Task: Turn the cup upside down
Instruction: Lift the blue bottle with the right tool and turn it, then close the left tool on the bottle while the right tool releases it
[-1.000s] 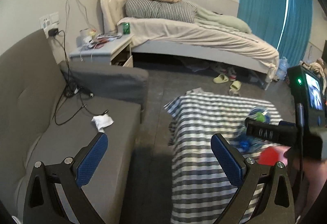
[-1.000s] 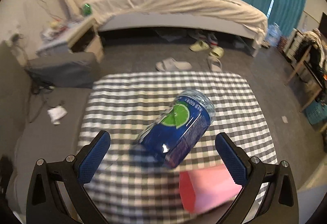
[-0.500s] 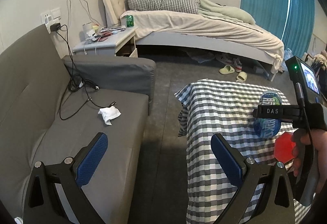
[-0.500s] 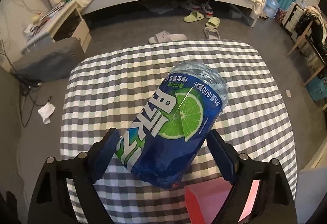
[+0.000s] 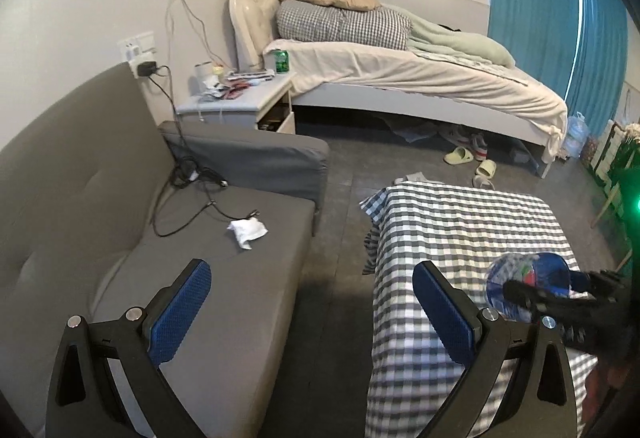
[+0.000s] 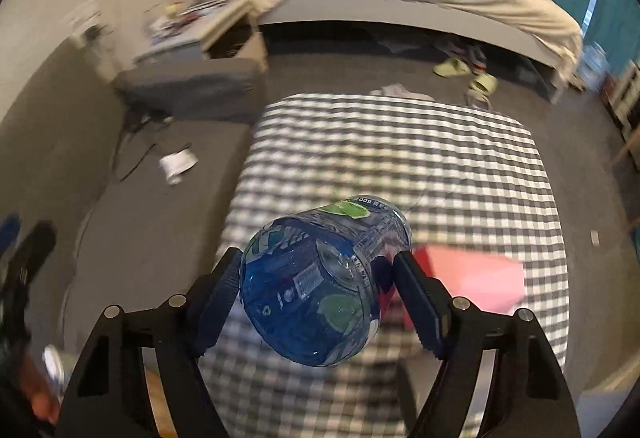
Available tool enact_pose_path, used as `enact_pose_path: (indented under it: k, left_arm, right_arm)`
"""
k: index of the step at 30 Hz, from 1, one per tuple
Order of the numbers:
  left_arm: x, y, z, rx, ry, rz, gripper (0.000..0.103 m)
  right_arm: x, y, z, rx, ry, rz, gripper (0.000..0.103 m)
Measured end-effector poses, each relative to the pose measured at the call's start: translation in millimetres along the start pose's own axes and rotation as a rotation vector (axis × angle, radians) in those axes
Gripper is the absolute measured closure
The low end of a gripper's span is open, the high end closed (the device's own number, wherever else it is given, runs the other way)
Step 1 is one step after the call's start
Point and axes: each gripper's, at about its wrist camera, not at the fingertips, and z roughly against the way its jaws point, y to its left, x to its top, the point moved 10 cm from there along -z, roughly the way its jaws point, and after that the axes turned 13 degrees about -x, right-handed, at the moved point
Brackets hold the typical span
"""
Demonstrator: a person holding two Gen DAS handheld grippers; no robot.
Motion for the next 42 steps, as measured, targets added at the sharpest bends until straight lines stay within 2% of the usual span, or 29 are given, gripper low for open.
enact_pose_path:
  k: [7,11,14,17,21,26,32,40,42]
  left_arm:
    - [-26,-9,61,0.017,-0.028,-0.001,0.000]
    - [-51,-20,88,0.003,-0.055,0.054,0.000]
    - [-74,-34,100,-0.023,-0.060,0.091,0.000]
    - [-99,-50,104,-0.041,-0.041,0.097,0.000]
    - [-131,-69,103,-0.036,0.005,0.071,0.000]
    - [-151,-91,99,-0.046,0.044,0.051,0.000]
    - [-155,-115,89,-0.063,0.065,0.029,0.000]
    - [-175,-134,73,-0.055,0.130,0.006,0.000]
    - [-181,-138,71,-0.044,0.151,-0.007,0.000]
  right_arm:
    - [-54,4,73,0.080,-0.067,0.080,0.027]
    - [-89,2,108,0.092,-0.176,0.154,0.027]
    - [-123,1,114,0.074,-0.255,0.221,0.028]
    - [-161,-2,106,0.072,-0.274,0.268,0.030]
    - [-193,-16,102,0.071,-0.300,0.274,0.030]
    - [-221,-38,107,0.051,-0.280,0.261,0.030]
    - [-265,-74,83,0.045,-0.156,0.194,0.030]
    - [-254,-84,69,0.052,-0.138,0.158,0.030]
    - [-252,-86,71,0.049,-0.133,0.150,0.021]
